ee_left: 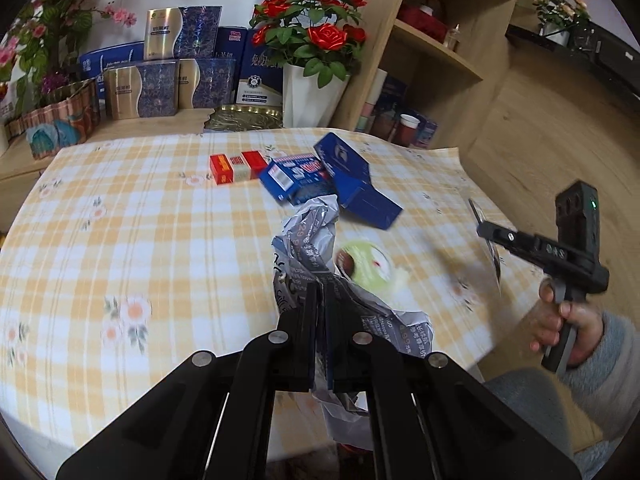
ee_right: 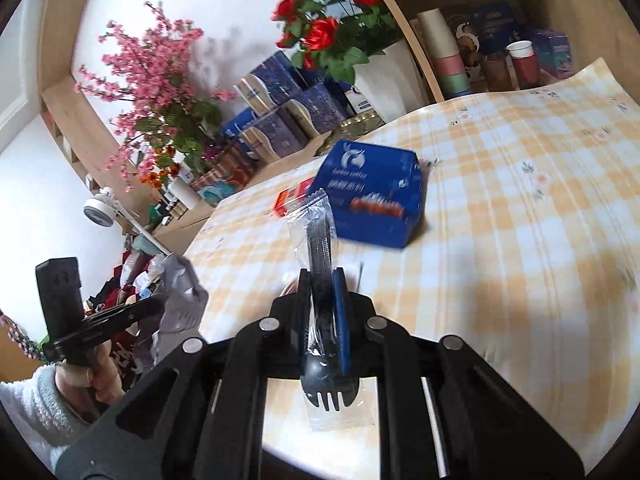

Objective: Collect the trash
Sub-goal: 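Grasp the silver foil wrapper with the left gripper while the right grasps the wrapped black spork, then lower the foil wrapper and wrapped spork into the brown bin and release both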

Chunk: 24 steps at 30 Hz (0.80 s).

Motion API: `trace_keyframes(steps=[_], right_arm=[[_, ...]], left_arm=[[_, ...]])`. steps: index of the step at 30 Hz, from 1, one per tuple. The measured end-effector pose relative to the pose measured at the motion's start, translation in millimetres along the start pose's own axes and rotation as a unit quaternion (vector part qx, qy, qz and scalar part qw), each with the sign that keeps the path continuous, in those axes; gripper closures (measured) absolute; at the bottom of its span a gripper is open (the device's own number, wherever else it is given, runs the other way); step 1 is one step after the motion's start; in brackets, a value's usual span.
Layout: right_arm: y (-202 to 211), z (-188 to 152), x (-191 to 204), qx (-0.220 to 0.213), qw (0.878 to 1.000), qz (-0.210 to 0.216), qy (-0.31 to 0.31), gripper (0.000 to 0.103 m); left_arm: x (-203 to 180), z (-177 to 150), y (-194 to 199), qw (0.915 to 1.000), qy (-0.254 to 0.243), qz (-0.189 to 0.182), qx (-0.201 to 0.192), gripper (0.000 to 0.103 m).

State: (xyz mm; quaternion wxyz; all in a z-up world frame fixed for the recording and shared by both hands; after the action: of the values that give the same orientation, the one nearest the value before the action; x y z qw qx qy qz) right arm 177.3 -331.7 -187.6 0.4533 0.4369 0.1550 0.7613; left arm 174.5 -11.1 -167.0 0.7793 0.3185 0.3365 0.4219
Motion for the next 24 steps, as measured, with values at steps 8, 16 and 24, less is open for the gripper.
trace_keyframes(steps=[8,16,24], right_arm=[[21.4,-88.7,46.1,0.021,1.0,0.004,0.017,0.088],[-21.7,-175.3,75.7,0.114,0.993,0.023,0.009,0.088],[-62.4,-206.6,79.1,0.198,0.98,0.002,-0.014,0.087]], left_arm=[[-20.0,-57.3,31.7,1.0,0.0,0.003,0.002,0.099],[-31.2,-107.8,49.7,0.9998,-0.006,0.014,0.009,0.099],[-28.0,-137.1,50.3,0.9994,-0.002,0.028,0.021,0.099]])
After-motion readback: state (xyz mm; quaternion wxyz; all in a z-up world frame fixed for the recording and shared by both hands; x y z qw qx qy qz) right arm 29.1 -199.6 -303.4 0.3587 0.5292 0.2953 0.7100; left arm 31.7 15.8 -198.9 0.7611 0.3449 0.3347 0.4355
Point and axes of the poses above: each gripper's, at about its wrist camera, not at the fingertips, and y roughly against the way its jaws point, x to its left, z to its top, the point moved 2 cm from there along -y, roughly the way its jaws point, and after that the axes turned 11 degrees about x, right-handed, at the moved point
